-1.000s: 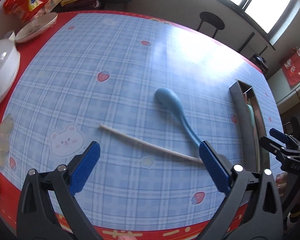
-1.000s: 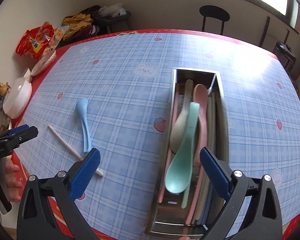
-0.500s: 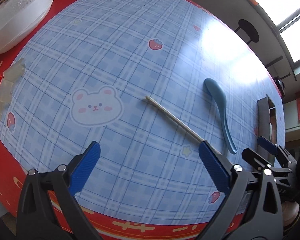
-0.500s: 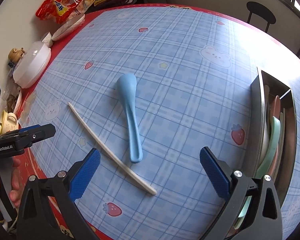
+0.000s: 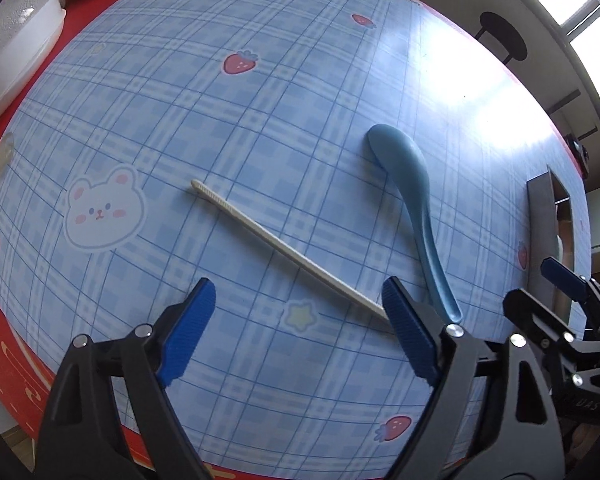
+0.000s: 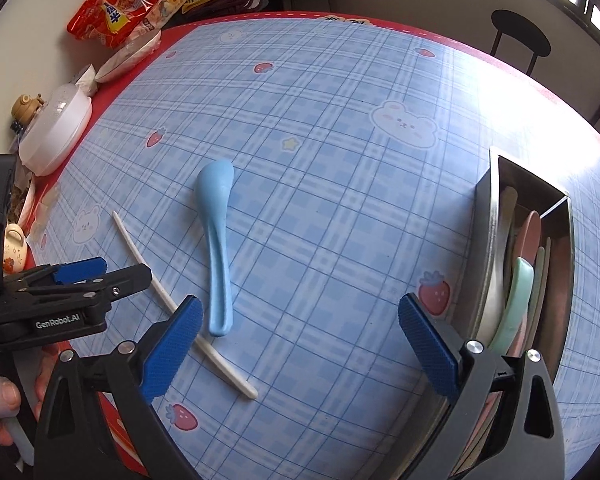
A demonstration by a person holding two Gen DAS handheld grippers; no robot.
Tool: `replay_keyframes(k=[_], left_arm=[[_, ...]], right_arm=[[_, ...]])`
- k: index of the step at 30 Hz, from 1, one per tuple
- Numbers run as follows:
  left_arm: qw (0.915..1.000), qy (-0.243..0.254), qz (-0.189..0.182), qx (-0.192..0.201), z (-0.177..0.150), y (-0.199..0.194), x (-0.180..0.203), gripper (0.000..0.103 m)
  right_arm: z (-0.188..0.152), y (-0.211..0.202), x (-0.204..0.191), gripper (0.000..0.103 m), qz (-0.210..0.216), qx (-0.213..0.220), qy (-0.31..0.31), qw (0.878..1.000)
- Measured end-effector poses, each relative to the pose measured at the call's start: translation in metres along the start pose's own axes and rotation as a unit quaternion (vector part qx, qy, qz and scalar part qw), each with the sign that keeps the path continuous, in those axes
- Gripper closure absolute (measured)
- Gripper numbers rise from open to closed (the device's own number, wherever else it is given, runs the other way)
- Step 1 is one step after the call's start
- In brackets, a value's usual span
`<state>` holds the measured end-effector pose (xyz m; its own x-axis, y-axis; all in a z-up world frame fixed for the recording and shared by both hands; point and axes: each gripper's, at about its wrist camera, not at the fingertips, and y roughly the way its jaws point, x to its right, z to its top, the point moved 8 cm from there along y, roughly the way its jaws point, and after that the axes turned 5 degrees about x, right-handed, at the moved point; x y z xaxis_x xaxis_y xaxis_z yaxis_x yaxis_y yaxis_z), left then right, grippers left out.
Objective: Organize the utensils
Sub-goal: 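Move both open grippers over the blue spoon and last beige chopstick, then grasp the beige chopstick with the left gripper while the right grasps the blue spoon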
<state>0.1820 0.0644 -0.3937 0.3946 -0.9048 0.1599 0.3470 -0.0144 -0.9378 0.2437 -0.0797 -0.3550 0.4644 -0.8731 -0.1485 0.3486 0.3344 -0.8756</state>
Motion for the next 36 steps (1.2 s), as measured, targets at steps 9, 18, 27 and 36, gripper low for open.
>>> replay_keyframes(k=[9,18,27,36], left_arm=[[0.9952,0.047,0.085,0.014,-0.016,0.009,0.020,0.009],[0.9946,0.062,0.080,0.024,-0.023,-0.014,0.010,0.048],[0.9961,0.058,0.047,0.046,-0.010,-0.018,-0.020,0.087],[0.9961,0.056,0.021,0.064,0.014,-0.023,-0.041,0.091]], right_arm=[[0.000,-0.014,0.022,0.007,0.013,0.012,0.025,1.000],[-0.003,0.011,-0.005,0.025,0.073,-0.015,0.009,0.997],[0.019,0.040,-0.059,0.053,0.114,-0.027,-0.081,0.990],[0.033,0.067,-0.081,0.057,0.090,-0.025,-0.120,0.988]])
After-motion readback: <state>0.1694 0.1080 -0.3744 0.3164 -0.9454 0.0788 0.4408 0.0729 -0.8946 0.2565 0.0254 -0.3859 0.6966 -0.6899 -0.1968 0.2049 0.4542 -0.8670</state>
